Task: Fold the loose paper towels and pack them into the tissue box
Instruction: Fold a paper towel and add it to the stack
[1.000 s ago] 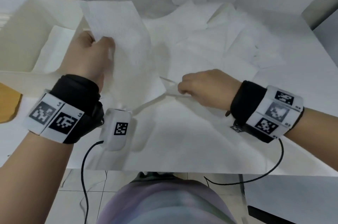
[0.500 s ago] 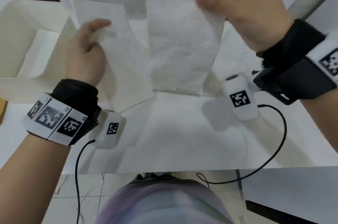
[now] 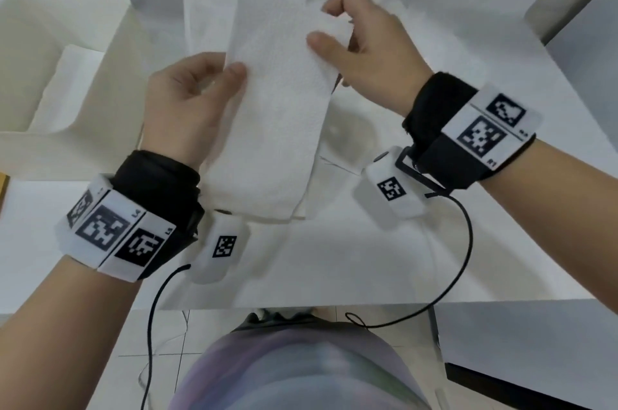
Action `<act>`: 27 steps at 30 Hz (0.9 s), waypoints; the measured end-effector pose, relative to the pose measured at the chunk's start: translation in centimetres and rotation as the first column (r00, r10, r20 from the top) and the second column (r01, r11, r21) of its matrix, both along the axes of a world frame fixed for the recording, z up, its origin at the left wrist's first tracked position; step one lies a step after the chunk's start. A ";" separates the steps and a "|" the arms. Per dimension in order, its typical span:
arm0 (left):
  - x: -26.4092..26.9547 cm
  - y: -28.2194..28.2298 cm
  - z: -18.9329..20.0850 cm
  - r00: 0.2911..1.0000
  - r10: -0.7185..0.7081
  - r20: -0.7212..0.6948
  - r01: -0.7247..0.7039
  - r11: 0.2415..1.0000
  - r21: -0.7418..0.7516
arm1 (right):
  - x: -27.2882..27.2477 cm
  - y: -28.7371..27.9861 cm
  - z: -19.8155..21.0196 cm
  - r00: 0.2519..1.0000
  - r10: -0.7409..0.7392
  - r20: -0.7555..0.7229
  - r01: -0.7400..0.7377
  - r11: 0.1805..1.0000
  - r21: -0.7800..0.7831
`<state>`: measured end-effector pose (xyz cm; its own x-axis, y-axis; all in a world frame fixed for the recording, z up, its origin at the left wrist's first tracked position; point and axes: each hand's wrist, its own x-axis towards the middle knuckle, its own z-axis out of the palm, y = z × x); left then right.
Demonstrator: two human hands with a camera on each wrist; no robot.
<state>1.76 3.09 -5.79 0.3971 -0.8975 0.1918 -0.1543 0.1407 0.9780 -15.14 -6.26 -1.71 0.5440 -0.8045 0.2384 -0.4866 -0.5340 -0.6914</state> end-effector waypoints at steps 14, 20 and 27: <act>2.5 -0.2 -1.5 0.947 0.267 0.182 -0.283 0.957 0.069 | -2.1 -0.8 -7.0 0.510 0.085 -0.856 -0.164 0.986 0.001; 2.2 0.2 -1.4 0.930 0.284 0.234 -0.312 0.946 0.088 | -2.1 -0.8 -7.3 0.525 0.035 -0.851 -0.205 0.975 -0.086; 2.3 -0.6 -1.9 0.944 0.226 0.240 -0.258 0.959 0.113 | -2.0 -1.2 -6.9 0.555 -0.044 -0.831 -0.213 0.958 -0.193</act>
